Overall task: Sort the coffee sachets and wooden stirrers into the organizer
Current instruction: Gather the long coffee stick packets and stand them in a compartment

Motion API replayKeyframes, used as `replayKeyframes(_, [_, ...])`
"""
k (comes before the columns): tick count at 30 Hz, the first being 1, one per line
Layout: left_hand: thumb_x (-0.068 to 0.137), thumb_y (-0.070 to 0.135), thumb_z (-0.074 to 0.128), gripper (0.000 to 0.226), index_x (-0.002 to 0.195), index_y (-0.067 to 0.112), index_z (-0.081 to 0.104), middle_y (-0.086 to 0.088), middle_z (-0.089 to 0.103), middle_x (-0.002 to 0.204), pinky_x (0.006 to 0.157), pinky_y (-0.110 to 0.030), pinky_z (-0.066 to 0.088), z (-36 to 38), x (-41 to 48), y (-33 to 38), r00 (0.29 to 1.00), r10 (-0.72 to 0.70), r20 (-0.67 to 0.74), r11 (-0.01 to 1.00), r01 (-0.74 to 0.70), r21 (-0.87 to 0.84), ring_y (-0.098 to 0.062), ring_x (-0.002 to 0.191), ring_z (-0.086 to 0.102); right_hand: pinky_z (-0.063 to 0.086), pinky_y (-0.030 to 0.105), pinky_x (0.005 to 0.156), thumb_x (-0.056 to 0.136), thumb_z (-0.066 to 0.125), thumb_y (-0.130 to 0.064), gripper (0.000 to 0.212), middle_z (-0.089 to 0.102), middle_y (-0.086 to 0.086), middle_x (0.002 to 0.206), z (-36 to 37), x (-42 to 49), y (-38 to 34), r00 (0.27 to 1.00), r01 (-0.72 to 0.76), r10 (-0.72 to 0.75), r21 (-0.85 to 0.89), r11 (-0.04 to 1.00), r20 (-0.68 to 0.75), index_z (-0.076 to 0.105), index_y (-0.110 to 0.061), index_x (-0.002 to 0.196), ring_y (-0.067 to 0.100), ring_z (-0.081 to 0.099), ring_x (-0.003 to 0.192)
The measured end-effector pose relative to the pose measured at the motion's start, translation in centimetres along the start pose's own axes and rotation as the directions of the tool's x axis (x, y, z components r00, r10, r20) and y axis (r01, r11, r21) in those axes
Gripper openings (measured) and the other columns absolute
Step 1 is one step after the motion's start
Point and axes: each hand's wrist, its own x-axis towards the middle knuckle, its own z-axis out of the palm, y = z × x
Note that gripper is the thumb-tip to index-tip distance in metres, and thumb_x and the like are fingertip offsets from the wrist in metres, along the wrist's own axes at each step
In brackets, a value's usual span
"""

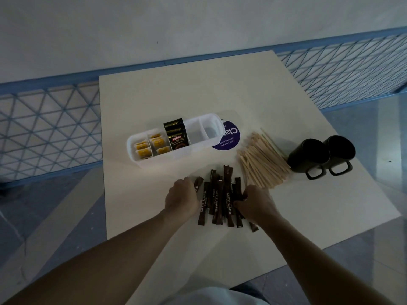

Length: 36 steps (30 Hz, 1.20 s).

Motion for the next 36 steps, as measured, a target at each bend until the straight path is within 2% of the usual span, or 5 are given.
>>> replayKeyframes(8, [0.091, 0.007, 0.058, 0.041, 0.129, 0.000, 0.045, -0.017, 0.052, 0.124, 0.082, -0.031, 0.048, -0.2, 0.0, -0.6, 0.992, -0.021, 0.128, 1.000, 0.024, -0.019, -0.030, 0.110, 0.057, 0.039, 0.013, 0.043, 0.090, 0.068, -0.022, 0.016, 0.059, 0.002, 0.086, 1.3, 0.4, -0.7, 1.000, 0.018, -0.018, -0.009, 1.000, 0.006, 0.057, -0.014, 0.098, 0.008, 0.059, 0.063])
replayKeyframes(15, [0.098, 0.013, 0.051, 0.030, 0.126, 0.002, 0.046, -0.014, 0.051, 0.114, 0.051, -0.017, 0.034, 0.2, -0.2, -0.5, 0.993, 0.037, 0.114, 0.989, -0.020, -0.143, -0.017, 0.085, 0.052, 0.060, 0.034, 0.058, 0.085, 0.070, -0.030, 0.020, 0.060, 0.001, 0.083, 1.8, 0.1, -0.8, 0.996, 0.065, -0.067, -0.020, 0.998, -0.064, 0.055, -0.018, 0.092, 0.016, 0.064, 0.069])
replayKeyframes(23, [0.096, 0.027, 0.058, 0.034, 0.123, 0.010, 0.045, -0.007, 0.058, 0.109, 0.062, -0.026, 0.044, 1.4, -0.7, -0.3, 0.998, 0.002, 0.059, 0.982, 0.009, -0.186, -0.017, 0.087, 0.056, 0.056, 0.028, 0.055, 0.088, 0.067, -0.030, 0.020, 0.059, -0.003, 0.080, 1.9, -0.2, -1.1, 0.986, 0.135, -0.135, -0.006, 0.991, -0.096, 0.052, -0.021, 0.098, 0.013, 0.062, 0.065])
replayKeyframes(31, [0.093, 0.012, 0.058, 0.026, 0.118, 0.008, 0.053, -0.010, 0.060, 0.105, 0.069, -0.028, 0.050, 0.9, -0.3, 0.0, 0.998, -0.012, 0.064, 0.996, 0.017, -0.087, -0.021, 0.089, 0.059, 0.039, 0.022, 0.054, 0.097, 0.053, -0.023, 0.006, 0.053, -0.001, 0.084, 1.8, 0.5, -1.0, 0.987, 0.158, -0.157, 0.017, 0.987, -0.038, 0.052, -0.017, 0.096, 0.011, 0.050, 0.070])
replayKeyframes(36, [0.091, 0.013, 0.060, 0.025, 0.115, 0.008, 0.057, -0.010, 0.061, 0.104, 0.067, -0.030, 0.051, 0.7, -0.3, -0.2, 0.998, -0.022, 0.063, 0.998, 0.026, -0.060, -0.025, 0.090, 0.062, 0.043, 0.023, 0.055, 0.104, 0.046, -0.034, 0.016, 0.054, 0.000, 0.086, 1.3, 1.0, -1.3, 0.985, 0.169, -0.169, 0.037, 0.985, -0.016, 0.051, -0.019, 0.100, 0.012, 0.053, 0.072])
